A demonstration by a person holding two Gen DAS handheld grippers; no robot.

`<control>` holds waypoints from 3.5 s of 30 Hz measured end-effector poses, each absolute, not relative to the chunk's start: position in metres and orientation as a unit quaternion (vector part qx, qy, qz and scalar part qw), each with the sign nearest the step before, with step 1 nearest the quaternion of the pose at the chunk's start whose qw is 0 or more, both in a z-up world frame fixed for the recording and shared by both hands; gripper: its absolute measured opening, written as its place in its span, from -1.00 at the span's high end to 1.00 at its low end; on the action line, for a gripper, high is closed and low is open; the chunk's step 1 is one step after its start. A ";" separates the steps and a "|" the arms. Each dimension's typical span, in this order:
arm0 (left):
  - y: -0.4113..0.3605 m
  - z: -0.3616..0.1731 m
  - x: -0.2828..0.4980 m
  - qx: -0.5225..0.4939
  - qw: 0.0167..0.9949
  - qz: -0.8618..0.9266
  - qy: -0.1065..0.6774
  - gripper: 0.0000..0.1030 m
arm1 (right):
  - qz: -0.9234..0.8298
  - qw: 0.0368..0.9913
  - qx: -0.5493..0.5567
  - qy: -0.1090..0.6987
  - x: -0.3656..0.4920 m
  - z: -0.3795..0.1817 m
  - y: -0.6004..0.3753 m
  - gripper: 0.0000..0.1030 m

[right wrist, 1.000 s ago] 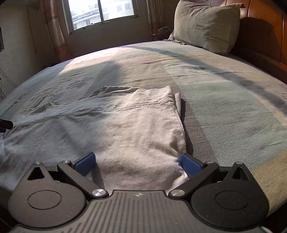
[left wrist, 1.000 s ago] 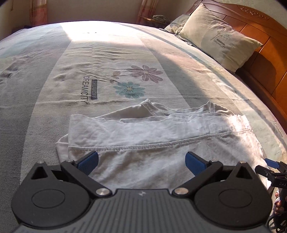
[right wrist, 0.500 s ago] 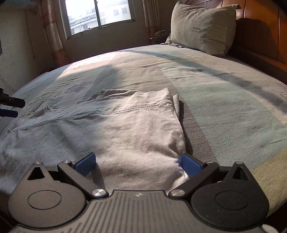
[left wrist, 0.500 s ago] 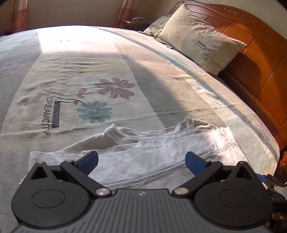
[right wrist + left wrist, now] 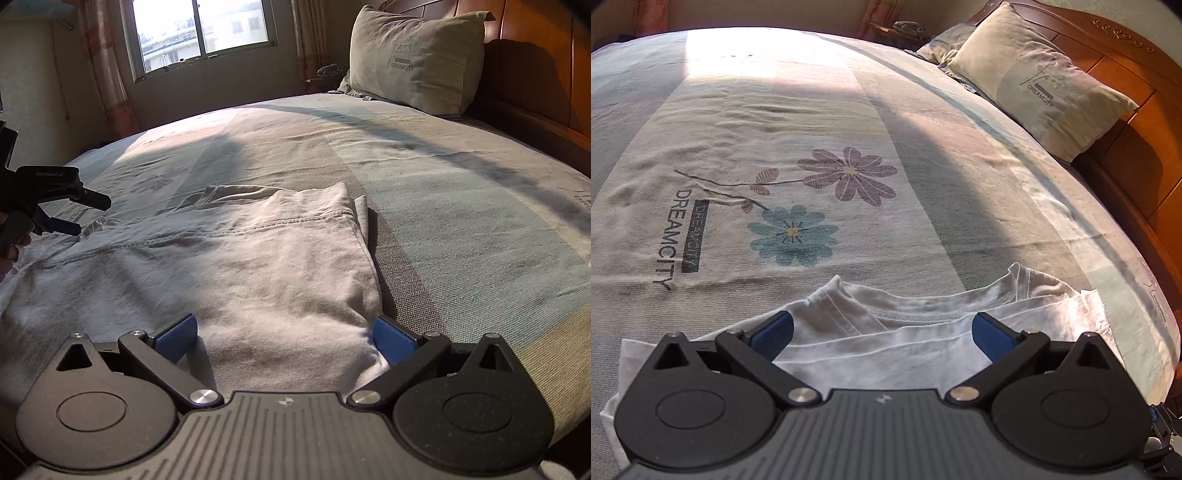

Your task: Fold clothes

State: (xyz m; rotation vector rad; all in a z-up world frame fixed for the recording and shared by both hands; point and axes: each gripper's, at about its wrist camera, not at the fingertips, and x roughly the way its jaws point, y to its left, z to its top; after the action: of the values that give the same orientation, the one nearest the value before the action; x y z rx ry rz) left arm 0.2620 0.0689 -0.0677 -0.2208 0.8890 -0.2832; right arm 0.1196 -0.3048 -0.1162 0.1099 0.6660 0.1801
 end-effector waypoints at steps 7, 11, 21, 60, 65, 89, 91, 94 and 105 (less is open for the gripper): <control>0.062 -0.042 0.176 -0.071 0.893 -0.134 0.423 -0.99 | 0.086 0.940 0.056 0.325 0.120 -0.116 -0.305 -1.00; 0.056 -0.051 0.145 -0.017 0.885 -0.112 0.451 -0.99 | 0.086 0.939 0.058 0.329 0.117 -0.105 -0.304 -1.00; 0.077 -0.076 0.127 -0.058 0.873 -0.098 0.475 -0.99 | 0.090 0.932 0.037 0.350 0.124 -0.102 -0.291 -1.00; 0.068 -0.068 0.141 -0.067 0.868 -0.066 0.487 -0.99 | 0.118 0.927 -0.021 0.355 0.094 -0.080 -0.229 -1.00; 0.070 -0.074 0.140 -0.064 0.867 -0.067 0.490 -0.99 | 0.139 0.923 -0.043 0.356 0.109 -0.084 -0.210 -1.00; 0.086 -0.066 0.129 -0.115 0.881 -0.070 0.453 -0.99 | 0.146 0.918 -0.058 0.364 0.091 -0.086 -0.197 -1.00; 0.088 -0.057 0.122 -0.116 0.886 -0.073 0.443 -0.99 | 0.147 0.917 -0.061 0.366 0.088 -0.079 -0.194 -1.00; 0.093 -0.049 0.113 -0.117 0.891 -0.072 0.432 -0.99 | 0.162 0.918 -0.050 0.358 0.085 -0.064 -0.186 -1.00; 0.169 -0.041 0.087 -0.212 0.888 -0.088 0.398 -0.99 | 0.217 0.909 -0.026 0.356 0.067 -0.049 -0.141 -1.00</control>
State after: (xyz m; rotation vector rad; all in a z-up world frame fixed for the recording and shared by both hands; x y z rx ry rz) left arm 0.0868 0.1693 -0.0410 -0.4413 0.8274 -0.1827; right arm 0.0668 -0.1415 -0.0493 -0.0540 0.7342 0.4471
